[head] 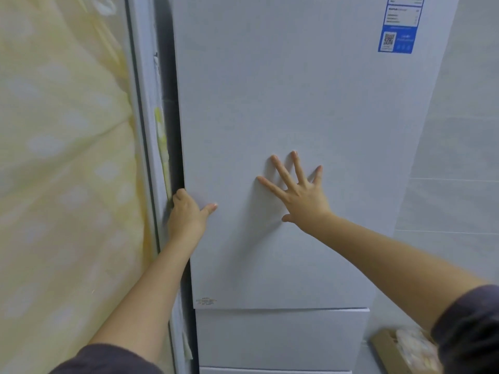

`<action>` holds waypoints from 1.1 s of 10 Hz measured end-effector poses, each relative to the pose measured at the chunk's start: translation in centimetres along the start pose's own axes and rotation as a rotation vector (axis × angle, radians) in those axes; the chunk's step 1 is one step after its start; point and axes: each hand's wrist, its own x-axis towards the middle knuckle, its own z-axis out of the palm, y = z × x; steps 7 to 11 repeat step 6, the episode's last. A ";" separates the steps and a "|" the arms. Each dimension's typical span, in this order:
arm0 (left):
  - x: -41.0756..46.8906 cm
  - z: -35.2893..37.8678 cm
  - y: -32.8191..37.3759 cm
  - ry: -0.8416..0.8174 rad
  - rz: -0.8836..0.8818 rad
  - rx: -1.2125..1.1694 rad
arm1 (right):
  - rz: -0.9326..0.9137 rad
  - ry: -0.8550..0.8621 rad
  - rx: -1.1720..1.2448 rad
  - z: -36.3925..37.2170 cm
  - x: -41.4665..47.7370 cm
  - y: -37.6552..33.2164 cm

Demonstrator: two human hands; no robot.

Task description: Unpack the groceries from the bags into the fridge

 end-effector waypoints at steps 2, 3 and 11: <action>1.7 0.9 0.1 -0.020 -0.014 0.022 | 0.028 -0.013 -0.035 0.6 1.0 -0.5; 2.2 1.1 -0.1 -0.031 -0.022 0.035 | 0.044 -0.024 -0.037 0.8 1.3 -0.7; -0.8 0.6 2.7 0.158 0.359 0.234 | 0.143 0.004 0.060 0.3 -0.2 -0.1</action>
